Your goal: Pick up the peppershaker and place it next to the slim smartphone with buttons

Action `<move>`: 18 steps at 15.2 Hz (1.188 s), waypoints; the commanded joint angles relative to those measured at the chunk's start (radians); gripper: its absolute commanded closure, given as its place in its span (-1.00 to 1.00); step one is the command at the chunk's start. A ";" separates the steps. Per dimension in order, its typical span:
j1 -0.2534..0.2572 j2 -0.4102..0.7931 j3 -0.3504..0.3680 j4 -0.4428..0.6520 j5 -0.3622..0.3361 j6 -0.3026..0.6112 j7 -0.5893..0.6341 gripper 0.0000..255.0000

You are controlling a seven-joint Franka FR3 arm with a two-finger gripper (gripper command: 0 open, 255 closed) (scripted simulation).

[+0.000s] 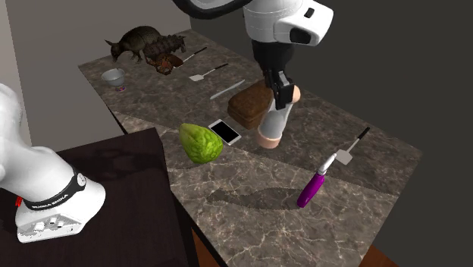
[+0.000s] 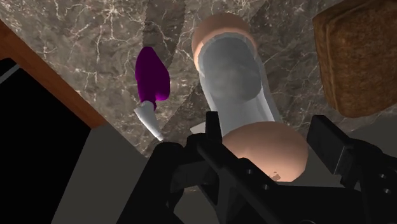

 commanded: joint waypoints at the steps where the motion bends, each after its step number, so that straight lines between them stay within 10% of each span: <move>1: 0.021 0.020 0.024 0.026 -0.003 0.000 0.049 1.00; 18: 0.161 0.314 0.147 0.369 -0.012 -0.031 0.335 1.00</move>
